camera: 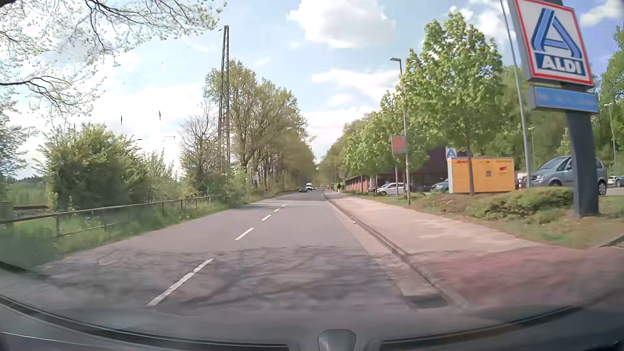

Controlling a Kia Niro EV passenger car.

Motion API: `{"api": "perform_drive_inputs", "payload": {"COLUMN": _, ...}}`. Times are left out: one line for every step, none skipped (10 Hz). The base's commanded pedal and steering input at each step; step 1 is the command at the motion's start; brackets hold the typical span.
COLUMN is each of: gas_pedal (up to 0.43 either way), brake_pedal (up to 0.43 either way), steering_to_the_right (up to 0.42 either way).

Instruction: Follow the waypoints while adhering to traffic rules and regulations

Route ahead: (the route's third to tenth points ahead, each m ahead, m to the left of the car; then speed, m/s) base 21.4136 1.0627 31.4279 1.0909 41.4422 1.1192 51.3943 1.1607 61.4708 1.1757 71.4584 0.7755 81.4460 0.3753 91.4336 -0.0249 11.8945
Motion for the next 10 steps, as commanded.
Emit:
{"api": "perform_drive_inputs", "payload": {"gas_pedal": 0.098, "brake_pedal": 0.0, "steering_to_the_right": -0.001}}
{"api": "perform_drive_inputs", "payload": {"gas_pedal": 0.098, "brake_pedal": 0.0, "steering_to_the_right": -0.001}}
{"api": "perform_drive_inputs", "payload": {"gas_pedal": 0.098, "brake_pedal": 0.0, "steering_to_the_right": -0.001}}
{"api": "perform_drive_inputs", "payload": {"gas_pedal": 0.098, "brake_pedal": 0.0, "steering_to_the_right": 0.0}}
{"api": "perform_drive_inputs", "payload": {"gas_pedal": 0.098, "brake_pedal": 0.0, "steering_to_the_right": 0.0}}
{"api": "perform_drive_inputs", "payload": {"gas_pedal": 0.098, "brake_pedal": 0.0, "steering_to_the_right": 0.0}}
{"api": "perform_drive_inputs", "payload": {"gas_pedal": 0.098, "brake_pedal": 0.0, "steering_to_the_right": 0.001}}
{"api": "perform_drive_inputs", "payload": {"gas_pedal": 0.098, "brake_pedal": 0.0, "steering_to_the_right": 0.003}}
{"api": "perform_drive_inputs", "payload": {"gas_pedal": 0.098, "brake_pedal": 0.0, "steering_to_the_right": 0.003}}
{"api": "perform_drive_inputs", "payload": {"gas_pedal": 0.098, "brake_pedal": 0.0, "steering_to_the_right": 0.002}}
